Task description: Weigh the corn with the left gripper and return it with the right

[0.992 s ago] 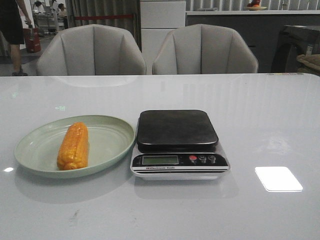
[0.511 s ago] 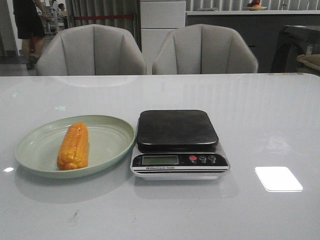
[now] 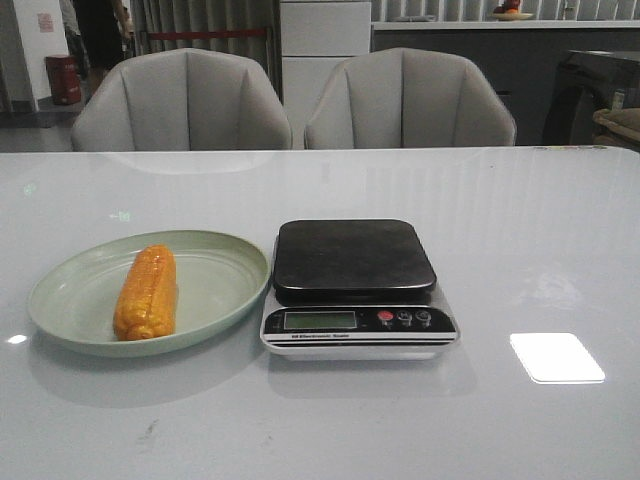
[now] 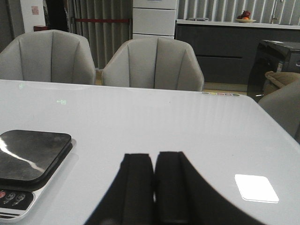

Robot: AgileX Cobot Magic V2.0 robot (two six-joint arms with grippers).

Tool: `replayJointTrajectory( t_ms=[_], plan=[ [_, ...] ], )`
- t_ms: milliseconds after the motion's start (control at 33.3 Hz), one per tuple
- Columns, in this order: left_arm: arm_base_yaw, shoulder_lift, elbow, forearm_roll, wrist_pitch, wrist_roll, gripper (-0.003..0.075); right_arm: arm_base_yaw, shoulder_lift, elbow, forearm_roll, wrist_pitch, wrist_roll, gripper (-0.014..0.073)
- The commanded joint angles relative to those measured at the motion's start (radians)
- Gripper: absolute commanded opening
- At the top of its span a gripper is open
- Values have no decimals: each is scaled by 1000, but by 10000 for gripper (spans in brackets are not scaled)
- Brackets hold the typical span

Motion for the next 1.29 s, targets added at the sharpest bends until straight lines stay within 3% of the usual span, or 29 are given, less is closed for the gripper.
replayJointTrajectory(
  t_ms=[0,120,301,571,962,1172,1263],
  plan=[
    [-8,-20,27,-2,-208,-3,122,5,-19,10,-5,-74,0,155],
    [-8,-5,-37,-3,-192,-5,122,6,-19,10,-5,-74,0,155],
    [-8,84,-212,-3,26,-5,122,6,-19,10,-5,-74,0,155],
    [-8,247,-381,-5,240,-5,122,6,-19,10,-5,-74,0,155],
    [-14,277,-384,-28,262,-5,122,6,-19,10,-5,-74,0,155],
    [-87,310,-384,-28,318,-5,134,6,-19,10,-5,-74,0,155],
    [-123,329,-391,-28,321,-5,183,6,-19,10,-5,-74,0,155]
  ],
)
